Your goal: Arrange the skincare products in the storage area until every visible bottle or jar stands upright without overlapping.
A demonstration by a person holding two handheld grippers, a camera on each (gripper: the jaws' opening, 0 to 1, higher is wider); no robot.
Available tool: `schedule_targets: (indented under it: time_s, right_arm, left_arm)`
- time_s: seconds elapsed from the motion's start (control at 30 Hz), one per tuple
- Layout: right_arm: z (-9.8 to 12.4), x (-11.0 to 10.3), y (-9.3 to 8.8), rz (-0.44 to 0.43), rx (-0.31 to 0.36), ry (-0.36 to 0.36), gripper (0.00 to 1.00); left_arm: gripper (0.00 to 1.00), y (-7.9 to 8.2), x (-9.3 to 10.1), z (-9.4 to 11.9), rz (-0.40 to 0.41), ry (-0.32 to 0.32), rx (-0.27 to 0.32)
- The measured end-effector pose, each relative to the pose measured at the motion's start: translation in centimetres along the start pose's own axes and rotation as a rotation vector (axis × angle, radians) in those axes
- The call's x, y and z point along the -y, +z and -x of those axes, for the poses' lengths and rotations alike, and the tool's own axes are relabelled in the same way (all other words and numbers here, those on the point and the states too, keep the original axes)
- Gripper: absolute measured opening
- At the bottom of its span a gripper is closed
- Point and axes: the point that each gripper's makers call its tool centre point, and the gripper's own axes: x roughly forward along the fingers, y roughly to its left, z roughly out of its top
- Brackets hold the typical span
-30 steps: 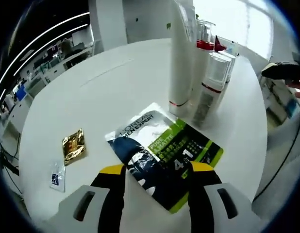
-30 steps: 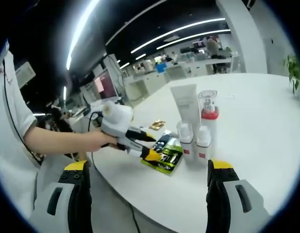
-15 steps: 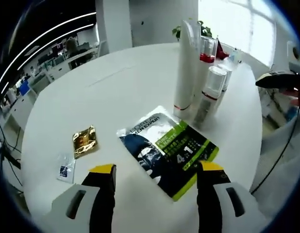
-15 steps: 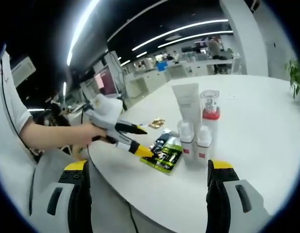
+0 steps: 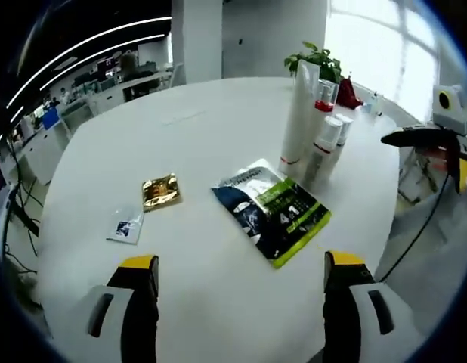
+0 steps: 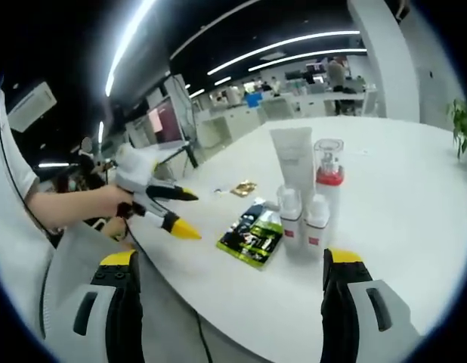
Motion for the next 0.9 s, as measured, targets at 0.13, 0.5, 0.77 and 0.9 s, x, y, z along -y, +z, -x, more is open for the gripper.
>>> schedule_targets:
  time_s: [0.13, 0.5, 0.77, 0.9]
  right_arm:
    - [0.0, 0.2, -0.1, 0.012, -0.006, -0.007, 0.99]
    - [0.1, 0.2, -0.1, 0.043, -0.016, -0.025, 0.99]
    - [0.2, 0.2, 0.6, 0.004, 0.019, -0.022, 0.99]
    - [0.5, 0.5, 0.8, 0.035, 0.011, -0.035, 0.99]
  left_arm:
    - [0.92, -0.7, -0.2, 1.8, 0.022, -0.003, 0.015]
    - [0.99, -0.6, 0.3, 6.9, 0.124, -0.019, 0.106]
    - [0.99, -1.3, 0.7, 9.3, 0.158, 0.014, 0.133]
    - [0.99, -1.6, 0.9, 9.7, 0.163, 0.025, 0.141]
